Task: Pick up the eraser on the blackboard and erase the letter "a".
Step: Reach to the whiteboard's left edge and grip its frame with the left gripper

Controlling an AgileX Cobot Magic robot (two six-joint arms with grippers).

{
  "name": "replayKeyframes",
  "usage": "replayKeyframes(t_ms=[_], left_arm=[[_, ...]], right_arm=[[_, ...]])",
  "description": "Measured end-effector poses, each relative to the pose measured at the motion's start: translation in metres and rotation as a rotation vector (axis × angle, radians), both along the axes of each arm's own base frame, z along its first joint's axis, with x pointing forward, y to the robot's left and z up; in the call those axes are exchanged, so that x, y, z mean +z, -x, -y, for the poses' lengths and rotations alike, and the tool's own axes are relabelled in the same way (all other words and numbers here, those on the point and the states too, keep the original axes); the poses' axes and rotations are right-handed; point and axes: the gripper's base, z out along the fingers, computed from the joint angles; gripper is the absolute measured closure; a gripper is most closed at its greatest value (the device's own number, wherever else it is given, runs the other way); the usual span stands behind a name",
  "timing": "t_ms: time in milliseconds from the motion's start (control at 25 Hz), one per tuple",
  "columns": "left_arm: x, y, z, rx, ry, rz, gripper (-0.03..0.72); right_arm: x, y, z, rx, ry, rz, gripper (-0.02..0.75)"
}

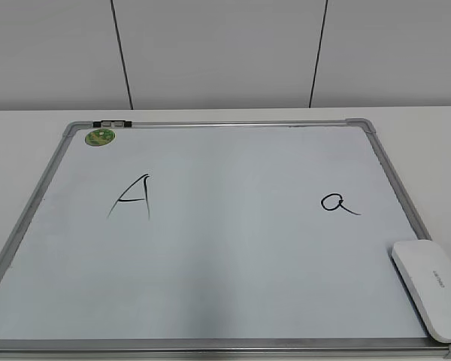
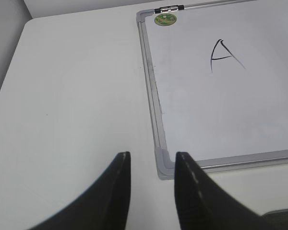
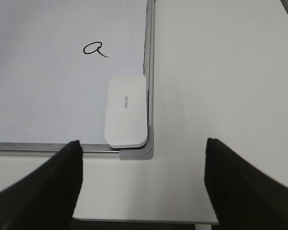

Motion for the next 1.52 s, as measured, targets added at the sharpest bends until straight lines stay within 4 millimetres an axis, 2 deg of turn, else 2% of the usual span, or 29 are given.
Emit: replayKeyframes(t_ms=[1360,1440,1520], left_arm=[[0.0000,0.0000,0.0000,0.000,0.000,0.000,0.458],[0.0000,0.0000,0.0000,0.000,0.000,0.000,0.435],[0.0000,0.0000,0.0000,0.000,0.000,0.000,0.373]], right_arm=[[0.0000,0.0000,0.0000,0.000,0.000,0.000,0.151],[0.0000,0.0000,0.0000,0.000,0.000,0.000,0.151],[0.0000,0.0000,0.0000,0.000,0.000,0.000,0.151]])
